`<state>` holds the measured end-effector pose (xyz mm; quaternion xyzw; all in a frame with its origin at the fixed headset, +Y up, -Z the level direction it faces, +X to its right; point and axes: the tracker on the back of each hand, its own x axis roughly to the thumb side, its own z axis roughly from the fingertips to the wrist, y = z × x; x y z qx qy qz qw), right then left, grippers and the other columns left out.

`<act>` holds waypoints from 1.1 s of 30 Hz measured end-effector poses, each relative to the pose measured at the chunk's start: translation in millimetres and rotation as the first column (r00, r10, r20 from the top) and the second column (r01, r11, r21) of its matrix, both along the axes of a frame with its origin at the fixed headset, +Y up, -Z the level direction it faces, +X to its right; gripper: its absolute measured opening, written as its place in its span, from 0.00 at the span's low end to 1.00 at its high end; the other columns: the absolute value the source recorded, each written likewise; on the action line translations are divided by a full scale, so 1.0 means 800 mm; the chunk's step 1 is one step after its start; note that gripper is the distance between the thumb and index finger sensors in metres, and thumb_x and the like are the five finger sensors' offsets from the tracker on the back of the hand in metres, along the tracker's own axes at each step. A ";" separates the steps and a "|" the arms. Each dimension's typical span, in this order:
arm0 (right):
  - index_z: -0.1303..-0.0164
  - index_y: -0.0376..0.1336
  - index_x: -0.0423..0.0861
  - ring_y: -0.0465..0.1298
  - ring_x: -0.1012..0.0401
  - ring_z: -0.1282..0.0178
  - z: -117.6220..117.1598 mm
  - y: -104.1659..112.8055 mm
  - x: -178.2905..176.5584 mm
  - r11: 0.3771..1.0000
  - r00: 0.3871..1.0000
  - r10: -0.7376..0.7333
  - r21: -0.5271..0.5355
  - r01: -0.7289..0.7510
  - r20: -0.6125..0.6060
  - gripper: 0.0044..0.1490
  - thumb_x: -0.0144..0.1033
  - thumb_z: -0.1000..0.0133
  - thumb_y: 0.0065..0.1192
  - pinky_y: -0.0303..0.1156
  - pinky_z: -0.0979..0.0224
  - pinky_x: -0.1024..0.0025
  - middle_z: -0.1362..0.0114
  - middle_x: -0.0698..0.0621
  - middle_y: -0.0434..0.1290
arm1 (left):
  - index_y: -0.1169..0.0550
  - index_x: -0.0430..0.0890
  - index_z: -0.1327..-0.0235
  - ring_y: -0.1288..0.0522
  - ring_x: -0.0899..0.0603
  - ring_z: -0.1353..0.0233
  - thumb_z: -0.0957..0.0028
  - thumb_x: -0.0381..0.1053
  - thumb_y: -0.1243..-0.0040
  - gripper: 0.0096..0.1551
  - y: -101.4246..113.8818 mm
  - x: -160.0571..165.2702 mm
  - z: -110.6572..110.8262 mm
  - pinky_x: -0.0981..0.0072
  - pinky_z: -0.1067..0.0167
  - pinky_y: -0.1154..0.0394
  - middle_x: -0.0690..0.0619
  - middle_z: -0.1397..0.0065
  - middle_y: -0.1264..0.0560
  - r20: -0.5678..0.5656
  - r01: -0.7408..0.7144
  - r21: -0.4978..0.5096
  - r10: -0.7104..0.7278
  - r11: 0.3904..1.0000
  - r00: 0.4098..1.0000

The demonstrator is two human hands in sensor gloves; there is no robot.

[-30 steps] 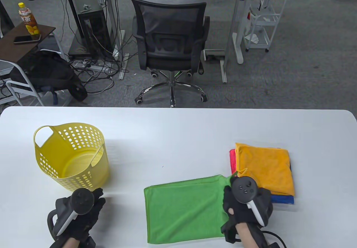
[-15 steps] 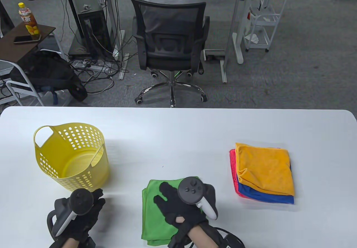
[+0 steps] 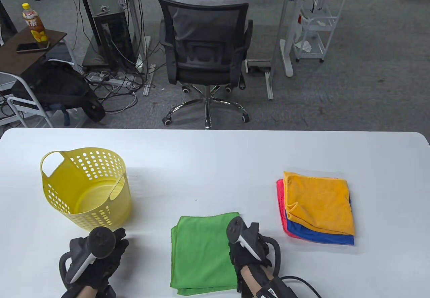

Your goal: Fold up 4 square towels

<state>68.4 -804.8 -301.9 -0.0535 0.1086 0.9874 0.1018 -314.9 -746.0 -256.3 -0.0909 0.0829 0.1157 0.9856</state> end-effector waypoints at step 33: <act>0.33 0.70 0.40 0.82 0.59 0.76 -0.123 0.129 0.367 0.970 0.863 -0.226 0.187 0.156 0.451 0.27 0.35 0.41 0.62 0.80 0.69 0.65 0.53 0.34 0.81 | 0.25 0.58 0.26 0.30 0.40 0.17 0.43 0.62 0.47 0.30 -0.011 0.018 0.000 0.39 0.16 0.43 0.54 0.24 0.23 -0.042 0.269 0.042 -0.267 0.962 0.963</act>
